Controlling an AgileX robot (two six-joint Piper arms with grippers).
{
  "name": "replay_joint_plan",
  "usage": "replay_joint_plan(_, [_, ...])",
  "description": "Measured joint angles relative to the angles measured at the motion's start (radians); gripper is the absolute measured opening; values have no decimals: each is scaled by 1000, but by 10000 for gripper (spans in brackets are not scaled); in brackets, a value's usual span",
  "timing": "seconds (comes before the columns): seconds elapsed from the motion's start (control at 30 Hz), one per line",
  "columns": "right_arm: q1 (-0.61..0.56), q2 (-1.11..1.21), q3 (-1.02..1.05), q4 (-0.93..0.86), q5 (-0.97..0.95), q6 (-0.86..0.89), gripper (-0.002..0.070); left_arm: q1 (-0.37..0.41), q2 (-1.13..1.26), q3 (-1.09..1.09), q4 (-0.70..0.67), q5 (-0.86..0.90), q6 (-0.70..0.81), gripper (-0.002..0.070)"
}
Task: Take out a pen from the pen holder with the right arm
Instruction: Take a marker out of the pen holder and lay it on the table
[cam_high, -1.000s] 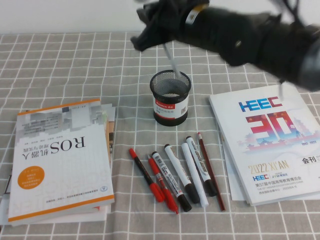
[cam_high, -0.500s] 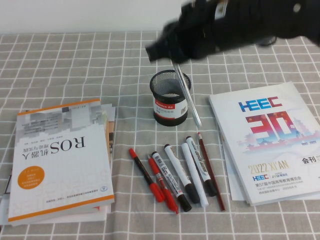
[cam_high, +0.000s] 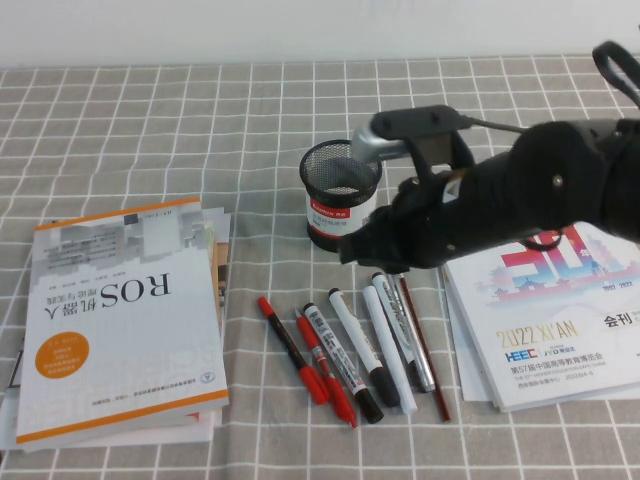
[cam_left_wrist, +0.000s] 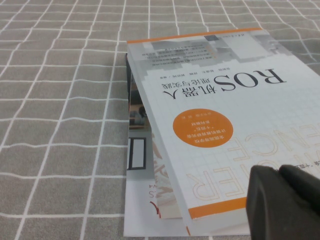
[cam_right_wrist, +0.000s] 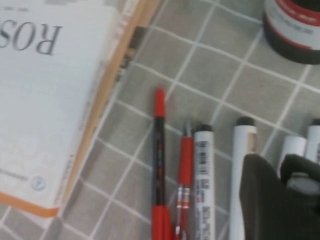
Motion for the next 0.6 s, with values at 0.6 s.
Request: replay_joint_plan(0.6, [-97, 159, 31, 8, -67, 31, 22, 0, 0, 0, 0, 0, 0, -3])
